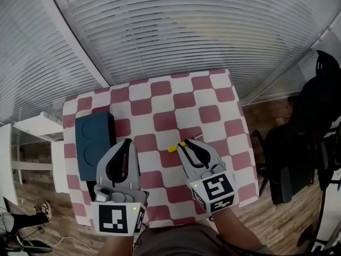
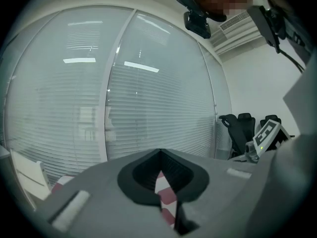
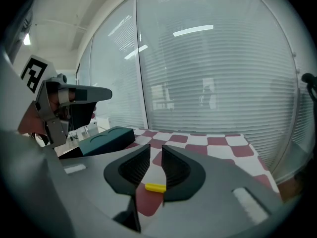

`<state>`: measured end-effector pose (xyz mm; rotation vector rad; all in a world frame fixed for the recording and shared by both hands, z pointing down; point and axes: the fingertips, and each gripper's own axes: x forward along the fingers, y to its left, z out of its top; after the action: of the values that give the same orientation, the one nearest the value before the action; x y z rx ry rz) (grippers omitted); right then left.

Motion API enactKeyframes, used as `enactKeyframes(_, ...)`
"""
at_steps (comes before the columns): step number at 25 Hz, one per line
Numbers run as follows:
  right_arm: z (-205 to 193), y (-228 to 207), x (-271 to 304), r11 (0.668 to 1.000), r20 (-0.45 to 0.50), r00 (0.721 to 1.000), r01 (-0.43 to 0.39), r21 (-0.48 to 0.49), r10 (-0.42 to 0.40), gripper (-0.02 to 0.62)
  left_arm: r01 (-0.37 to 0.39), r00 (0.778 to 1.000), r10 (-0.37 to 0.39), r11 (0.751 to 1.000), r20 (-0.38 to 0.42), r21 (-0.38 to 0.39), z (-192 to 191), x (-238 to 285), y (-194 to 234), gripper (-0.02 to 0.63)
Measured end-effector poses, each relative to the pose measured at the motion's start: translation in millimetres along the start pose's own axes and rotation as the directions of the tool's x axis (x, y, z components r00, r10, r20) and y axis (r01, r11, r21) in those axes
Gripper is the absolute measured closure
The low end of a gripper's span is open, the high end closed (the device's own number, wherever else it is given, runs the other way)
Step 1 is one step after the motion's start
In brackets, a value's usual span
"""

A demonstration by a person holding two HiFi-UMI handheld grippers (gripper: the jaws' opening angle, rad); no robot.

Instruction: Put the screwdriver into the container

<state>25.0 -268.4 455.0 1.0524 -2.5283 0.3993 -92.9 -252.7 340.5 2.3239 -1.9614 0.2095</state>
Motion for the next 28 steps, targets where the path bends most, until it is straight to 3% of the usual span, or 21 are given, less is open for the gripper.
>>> enactKeyframes(7, -28, 0, 26, 0.996, -0.081, 0.993, -0.083, -0.031, 0.081, 0.406, 0.003, 0.998, -0.005, 1.000, -0.060, -0.030, -27, 21, 11, 0.606)
enactKeyframes(20, -63, 29, 60, 0.976, -0.213, 0.958, -0.210, -0.065, 0.192, 0.397, -0.001, 0.993, -0.006, 0.998, -0.114, -0.063, -54, 40, 29, 0.606)
enactKeyframes(28, -87, 36, 66, 0.972, -0.306, 0.930, -0.230, -0.053, 0.203, 0.400, -0.013, 0.993, 0.006, 0.998, -0.121, -0.055, -53, 36, 31, 0.606)
